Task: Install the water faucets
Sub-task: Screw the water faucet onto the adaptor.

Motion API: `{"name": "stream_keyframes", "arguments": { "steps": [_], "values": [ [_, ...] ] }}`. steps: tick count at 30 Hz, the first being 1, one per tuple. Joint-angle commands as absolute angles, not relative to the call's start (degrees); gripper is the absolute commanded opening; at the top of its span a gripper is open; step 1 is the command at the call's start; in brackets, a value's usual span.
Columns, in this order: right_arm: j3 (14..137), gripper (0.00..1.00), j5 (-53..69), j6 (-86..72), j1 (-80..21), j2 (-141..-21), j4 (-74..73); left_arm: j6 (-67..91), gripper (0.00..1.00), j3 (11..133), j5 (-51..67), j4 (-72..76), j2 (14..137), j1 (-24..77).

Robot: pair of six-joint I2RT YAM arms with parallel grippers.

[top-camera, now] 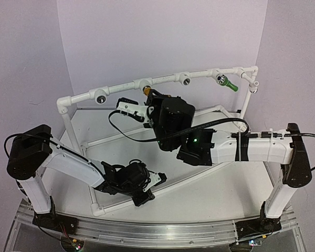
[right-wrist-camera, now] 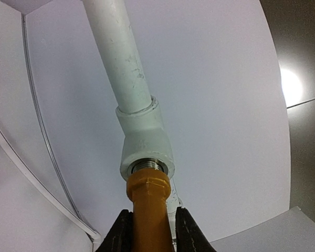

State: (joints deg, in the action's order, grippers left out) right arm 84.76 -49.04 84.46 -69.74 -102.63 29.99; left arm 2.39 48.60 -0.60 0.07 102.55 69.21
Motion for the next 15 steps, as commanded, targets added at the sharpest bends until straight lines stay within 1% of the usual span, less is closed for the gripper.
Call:
{"name": "stream_keyframes", "arguments": {
  "steps": [1,15],
  "values": [
    [86.15,0.0,-47.08,74.11,-67.15,-102.06,27.3,2.32,0.0,47.81,3.35,1.23,108.52,69.78],
    [84.38,0.0,-46.4,69.11,-67.23,-101.51,31.71,1.4,0.0,49.12,4.06,0.43,109.73,69.83]
  ]
}}
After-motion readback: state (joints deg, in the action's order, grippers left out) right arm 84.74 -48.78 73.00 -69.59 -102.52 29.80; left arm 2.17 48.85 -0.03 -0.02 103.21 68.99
